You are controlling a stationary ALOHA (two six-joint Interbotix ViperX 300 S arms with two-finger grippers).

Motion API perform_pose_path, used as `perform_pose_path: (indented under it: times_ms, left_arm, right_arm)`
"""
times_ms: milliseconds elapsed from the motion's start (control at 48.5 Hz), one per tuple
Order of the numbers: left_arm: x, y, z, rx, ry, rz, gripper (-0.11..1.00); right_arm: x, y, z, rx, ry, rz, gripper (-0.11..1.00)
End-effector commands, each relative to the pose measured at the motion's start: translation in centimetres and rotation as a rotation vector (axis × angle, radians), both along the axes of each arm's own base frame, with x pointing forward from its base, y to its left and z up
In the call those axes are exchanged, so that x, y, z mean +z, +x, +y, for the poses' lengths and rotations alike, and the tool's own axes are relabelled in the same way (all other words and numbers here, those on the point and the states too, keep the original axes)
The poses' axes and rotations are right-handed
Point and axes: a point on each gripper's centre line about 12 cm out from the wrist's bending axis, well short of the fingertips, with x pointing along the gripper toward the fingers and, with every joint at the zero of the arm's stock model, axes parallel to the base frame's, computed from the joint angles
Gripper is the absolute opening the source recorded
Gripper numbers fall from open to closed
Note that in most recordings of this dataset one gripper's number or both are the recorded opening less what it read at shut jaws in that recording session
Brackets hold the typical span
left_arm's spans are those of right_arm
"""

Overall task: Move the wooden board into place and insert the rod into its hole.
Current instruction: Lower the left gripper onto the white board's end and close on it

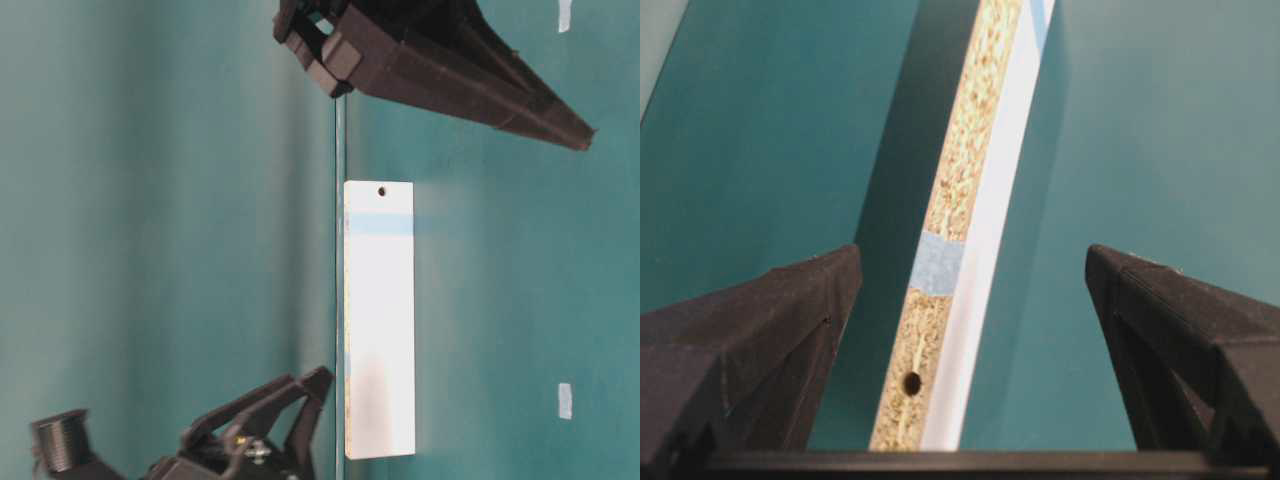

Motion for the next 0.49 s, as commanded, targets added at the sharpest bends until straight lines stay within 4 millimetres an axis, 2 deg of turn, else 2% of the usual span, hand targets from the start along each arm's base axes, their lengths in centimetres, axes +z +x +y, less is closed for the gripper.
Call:
perform_pose_path:
  times_ms: [0,186,474]
  left_arm:
    - [0.3,0.7,0.6,-0.027,0.042,0.006,0.9]
    - [-1.3,1.6,1.5,-0.06,0.069,0.064,0.9]
    - [-3.6,2.0,3.4,-0.027,0.048,0.11,0.91]
  right_arm:
    - [1.5,0.4,0.1,-0.002,0.015,-0.044,0.85]
    - [1.5,0.4,0.1,-0.002,0.014,-0.042,0.85]
    - [1.2,0.3,0.0,-0.004,0.005,-0.018,0.85]
